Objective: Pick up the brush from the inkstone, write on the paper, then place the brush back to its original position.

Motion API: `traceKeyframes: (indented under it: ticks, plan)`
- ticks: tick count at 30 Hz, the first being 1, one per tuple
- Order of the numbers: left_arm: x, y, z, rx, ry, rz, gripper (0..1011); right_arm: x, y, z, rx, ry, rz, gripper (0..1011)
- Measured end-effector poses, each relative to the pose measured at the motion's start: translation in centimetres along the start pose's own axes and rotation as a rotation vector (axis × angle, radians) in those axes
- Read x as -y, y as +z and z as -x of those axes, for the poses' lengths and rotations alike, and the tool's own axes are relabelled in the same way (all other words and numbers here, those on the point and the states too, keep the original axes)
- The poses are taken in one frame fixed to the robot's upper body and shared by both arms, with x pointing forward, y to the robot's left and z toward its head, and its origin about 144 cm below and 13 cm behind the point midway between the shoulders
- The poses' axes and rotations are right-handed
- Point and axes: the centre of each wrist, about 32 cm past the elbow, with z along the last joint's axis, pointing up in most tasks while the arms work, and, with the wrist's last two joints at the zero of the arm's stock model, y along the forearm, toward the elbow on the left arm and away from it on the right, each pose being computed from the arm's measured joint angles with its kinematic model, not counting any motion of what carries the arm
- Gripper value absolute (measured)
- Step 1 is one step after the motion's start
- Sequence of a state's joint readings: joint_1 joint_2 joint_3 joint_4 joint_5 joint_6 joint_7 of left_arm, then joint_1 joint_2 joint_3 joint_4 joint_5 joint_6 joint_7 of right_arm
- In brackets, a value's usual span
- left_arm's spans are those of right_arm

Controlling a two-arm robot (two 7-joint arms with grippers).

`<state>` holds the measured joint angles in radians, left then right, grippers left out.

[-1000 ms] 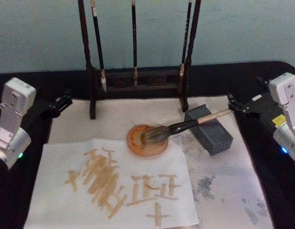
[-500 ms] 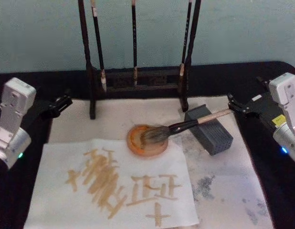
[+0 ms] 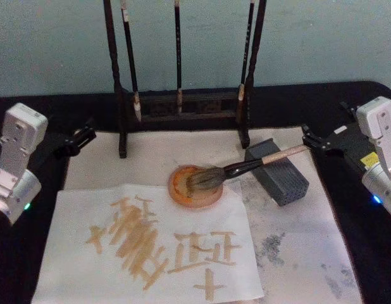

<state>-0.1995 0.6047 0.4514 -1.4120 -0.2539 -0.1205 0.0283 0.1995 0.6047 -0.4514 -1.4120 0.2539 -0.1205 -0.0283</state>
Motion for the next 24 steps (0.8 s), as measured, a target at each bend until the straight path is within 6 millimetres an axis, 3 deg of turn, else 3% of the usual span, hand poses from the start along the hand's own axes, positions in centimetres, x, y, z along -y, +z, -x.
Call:
traceKeyframes:
  ticks: [24]
  plan:
    - [0.0, 0.0, 0.0, 0.0, 0.0, 0.0, 1002, 0.29, -0.07, -0.38, -0.045, 0.006, 0.008, 1001]
